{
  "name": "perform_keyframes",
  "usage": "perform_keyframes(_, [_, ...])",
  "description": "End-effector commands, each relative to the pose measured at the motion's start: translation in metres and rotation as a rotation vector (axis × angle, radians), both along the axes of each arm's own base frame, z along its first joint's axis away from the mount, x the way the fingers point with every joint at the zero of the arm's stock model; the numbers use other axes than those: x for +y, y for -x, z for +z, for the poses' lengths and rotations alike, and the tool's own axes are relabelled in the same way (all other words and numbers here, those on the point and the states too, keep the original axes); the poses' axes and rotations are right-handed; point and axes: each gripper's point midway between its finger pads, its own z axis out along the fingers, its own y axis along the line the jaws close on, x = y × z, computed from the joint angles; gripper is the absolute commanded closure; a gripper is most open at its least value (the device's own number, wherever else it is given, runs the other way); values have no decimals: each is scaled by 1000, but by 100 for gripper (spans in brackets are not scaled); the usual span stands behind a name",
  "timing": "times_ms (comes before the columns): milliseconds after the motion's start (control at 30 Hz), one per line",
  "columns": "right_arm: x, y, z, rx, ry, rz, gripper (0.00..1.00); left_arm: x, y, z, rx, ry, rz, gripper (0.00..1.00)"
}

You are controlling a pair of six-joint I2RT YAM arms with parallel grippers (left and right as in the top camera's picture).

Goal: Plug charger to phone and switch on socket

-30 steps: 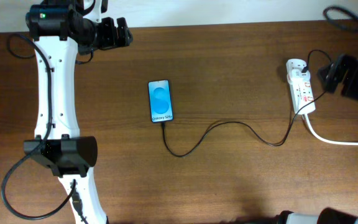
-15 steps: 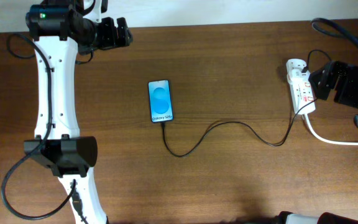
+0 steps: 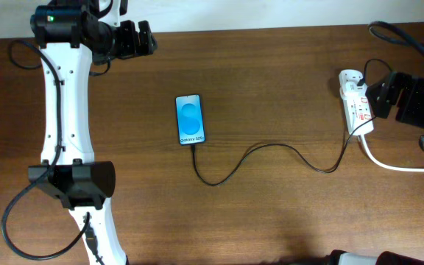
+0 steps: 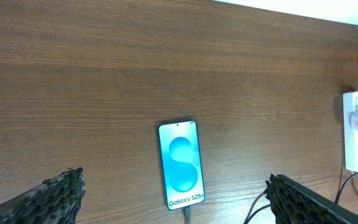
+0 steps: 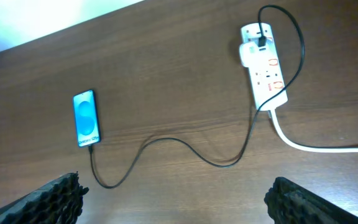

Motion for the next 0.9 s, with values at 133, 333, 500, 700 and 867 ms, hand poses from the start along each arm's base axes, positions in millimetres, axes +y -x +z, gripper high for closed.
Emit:
perform_keyframes(133, [-22, 2, -4, 33, 113, -68, 2, 2, -2, -6, 14, -2, 12, 1])
perform_keyframes(333, [-15, -8, 19, -111, 170, -18, 2, 2, -2, -6, 14, -2, 12, 1])
perform_keyframes(500, [17, -14, 17, -319, 249, 122, 2, 2, -2, -6, 14, -2, 12, 1])
perform_keyframes(700, [26, -9, -43, -625, 302, 125, 2, 2, -2, -6, 15, -2, 12, 1])
perform_keyframes(867, [37, 14, -94, -789, 338, 126, 2, 2, -2, -6, 14, -2, 12, 1])
